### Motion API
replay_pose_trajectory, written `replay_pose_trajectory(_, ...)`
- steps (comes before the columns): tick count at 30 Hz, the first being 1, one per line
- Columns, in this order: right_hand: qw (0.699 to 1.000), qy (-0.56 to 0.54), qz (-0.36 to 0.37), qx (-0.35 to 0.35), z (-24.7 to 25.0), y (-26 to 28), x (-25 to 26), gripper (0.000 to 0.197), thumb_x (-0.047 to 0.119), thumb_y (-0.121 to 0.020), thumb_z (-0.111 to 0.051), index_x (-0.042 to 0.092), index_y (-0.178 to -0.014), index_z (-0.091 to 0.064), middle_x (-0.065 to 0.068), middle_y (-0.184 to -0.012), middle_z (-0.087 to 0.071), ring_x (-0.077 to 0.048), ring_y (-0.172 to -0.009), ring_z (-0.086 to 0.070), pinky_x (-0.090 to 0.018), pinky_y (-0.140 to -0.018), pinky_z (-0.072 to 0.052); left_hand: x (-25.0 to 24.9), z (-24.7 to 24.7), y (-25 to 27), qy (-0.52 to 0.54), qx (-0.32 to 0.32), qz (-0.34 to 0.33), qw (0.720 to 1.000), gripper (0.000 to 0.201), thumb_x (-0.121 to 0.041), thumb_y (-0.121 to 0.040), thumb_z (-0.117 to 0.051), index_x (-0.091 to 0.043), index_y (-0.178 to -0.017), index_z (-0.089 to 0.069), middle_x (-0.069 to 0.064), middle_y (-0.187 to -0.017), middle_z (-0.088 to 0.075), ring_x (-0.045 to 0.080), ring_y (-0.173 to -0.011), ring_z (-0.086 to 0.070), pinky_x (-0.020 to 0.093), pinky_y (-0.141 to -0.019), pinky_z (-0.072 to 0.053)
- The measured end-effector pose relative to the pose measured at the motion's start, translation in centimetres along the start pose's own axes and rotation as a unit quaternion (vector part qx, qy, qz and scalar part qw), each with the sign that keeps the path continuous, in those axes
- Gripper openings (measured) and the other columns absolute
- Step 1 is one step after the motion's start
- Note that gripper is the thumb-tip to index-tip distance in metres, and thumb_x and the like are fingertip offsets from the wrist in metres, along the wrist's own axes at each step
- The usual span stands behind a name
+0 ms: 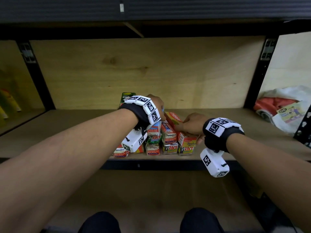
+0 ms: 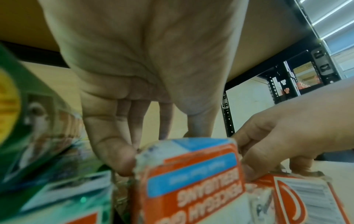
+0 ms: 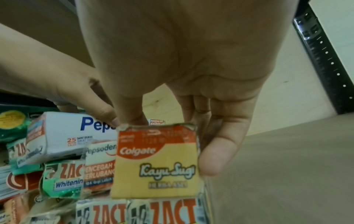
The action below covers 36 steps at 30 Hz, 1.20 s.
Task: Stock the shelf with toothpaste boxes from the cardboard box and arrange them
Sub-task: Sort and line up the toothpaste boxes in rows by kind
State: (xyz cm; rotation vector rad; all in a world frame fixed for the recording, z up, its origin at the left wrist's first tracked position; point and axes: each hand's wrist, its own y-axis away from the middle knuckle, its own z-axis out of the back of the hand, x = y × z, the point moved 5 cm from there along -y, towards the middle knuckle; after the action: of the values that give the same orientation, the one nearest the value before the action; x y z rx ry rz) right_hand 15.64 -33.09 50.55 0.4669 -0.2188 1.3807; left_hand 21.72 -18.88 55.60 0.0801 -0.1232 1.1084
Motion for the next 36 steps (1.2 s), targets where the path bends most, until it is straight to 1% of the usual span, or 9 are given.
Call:
replay_pose_trajectory(4, 1.0, -0.028, -0.006, 0.004, 0.3, 0.6, -0.5, 0.046, 0.054, -0.075, -0.07, 0.009, -0.084, -0.073, -0.004, -0.083, -0.075, -0.023, -0.075, -0.073, -0.047, -0.081, -0.061, 0.5, 0.8, 1.0, 0.027, -0.002, -0.014, 1.0, 0.047, -0.026, -0.091, -0.064, -0.018, -0.137, -0.056, 0.005, -0.138, -0.056, 0.029, -0.116, -0.06, 0.032, -0.09, -0.049)
replay_pose_trajectory(7, 0.998, -0.063, -0.007, 0.011, 0.6, 1.4, -0.6, 0.038, 0.045, -0.082, -0.066, 0.007, -0.084, -0.072, -0.008, -0.077, -0.073, -0.022, -0.064, -0.066, -0.046, -0.078, -0.06, 1.6, 0.8, 1.7, 0.101, -0.039, -0.017, 0.994, 0.047, -0.023, -0.087, -0.067, -0.021, -0.133, -0.06, 0.004, -0.134, -0.061, 0.021, -0.098, -0.064, 0.02, -0.069, -0.045)
replay_pose_trajectory(11, 0.989, -0.142, -0.039, -0.001, 1.5, 2.8, -0.5, 0.032, 0.039, -0.089, -0.067, 0.008, -0.092, -0.067, -0.006, -0.069, -0.071, -0.017, -0.048, -0.067, -0.025, -0.045, -0.054, 2.9, 1.6, 2.9, 0.191, -0.069, 0.002, 0.979, 0.041, -0.021, -0.086, -0.069, -0.023, -0.127, -0.066, 0.002, -0.126, -0.066, 0.007, -0.067, -0.055, 0.007, -0.041, -0.038)
replay_pose_trajectory(14, 0.986, -0.159, -0.033, -0.044, 2.6, 3.3, 0.1, 0.034, 0.037, -0.086, -0.07, 0.005, -0.097, -0.066, -0.011, -0.079, -0.071, -0.021, -0.053, -0.069, -0.029, -0.046, -0.056, 3.9, 3.1, 4.0, 0.209, -0.091, 0.02, 0.973, 0.04, -0.021, -0.086, -0.068, -0.024, -0.126, -0.067, 0.0, -0.125, -0.066, 0.014, -0.077, -0.057, 0.017, -0.048, -0.039)
replay_pose_trajectory(18, 0.982, -0.177, -0.008, -0.061, 3.0, 3.5, 2.0, 0.038, 0.039, -0.086, -0.07, 0.004, -0.102, -0.068, -0.015, -0.089, -0.074, -0.032, -0.074, -0.074, -0.048, -0.064, -0.063, 5.5, 4.9, 5.2, 0.235, -0.115, 0.051, 0.964, 0.043, -0.02, -0.088, -0.067, -0.025, -0.131, -0.064, -0.001, -0.122, -0.067, 0.013, -0.076, -0.056, 0.018, -0.064, -0.04)
replay_pose_trajectory(25, 0.977, -0.194, 0.043, -0.076, 2.7, 3.3, 6.8, 0.031, 0.041, -0.087, -0.069, 0.021, -0.109, -0.06, -0.009, -0.1, -0.067, -0.032, -0.079, -0.072, -0.047, -0.059, -0.062, 9.7, 6.6, 8.1, 0.194, -0.174, 0.095, 0.961, 0.051, -0.023, -0.089, -0.064, -0.033, -0.138, -0.055, 0.0, -0.131, -0.063, 0.024, -0.1, -0.065, 0.026, -0.071, -0.047)
replay_pose_trajectory(28, 0.976, -0.193, 0.053, -0.085, 1.7, 2.6, 9.0, 0.031, 0.043, -0.085, -0.069, 0.024, -0.108, -0.059, -0.005, -0.1, -0.062, -0.031, -0.079, -0.07, -0.046, -0.059, -0.062, 12.1, 5.7, 8.9, 0.171, -0.177, 0.122, 0.962, 0.054, -0.025, -0.092, -0.061, -0.033, -0.144, -0.047, 0.001, -0.135, -0.061, 0.027, -0.113, -0.061, 0.031, -0.085, -0.052)
replay_pose_trajectory(33, 0.973, -0.203, 0.061, -0.092, -0.1, 1.0, 11.3, 0.037, 0.044, -0.086, -0.065, 0.021, -0.114, -0.055, 0.0, -0.094, -0.055, -0.032, -0.087, -0.068, -0.048, -0.063, -0.063, 16.3, 2.7, 8.8, 0.191, -0.153, 0.149, 0.958, 0.059, -0.027, -0.093, -0.061, -0.032, -0.148, -0.04, -0.002, -0.15, -0.045, 0.024, -0.118, -0.059, 0.025, -0.079, -0.047)
replay_pose_trajectory(36, 0.97, -0.225, 0.06, -0.069, -1.4, -0.2, 11.9, 0.037, 0.04, -0.088, -0.064, 0.022, -0.117, -0.051, -0.008, -0.107, -0.059, -0.034, -0.086, -0.068, -0.049, -0.059, -0.062, 18.3, 0.1, 8.0, 0.246, -0.121, 0.163, 0.948, 0.052, -0.025, -0.095, -0.061, -0.027, -0.145, -0.047, 0.0, -0.15, -0.045, 0.023, -0.119, -0.058, 0.023, -0.075, -0.042)
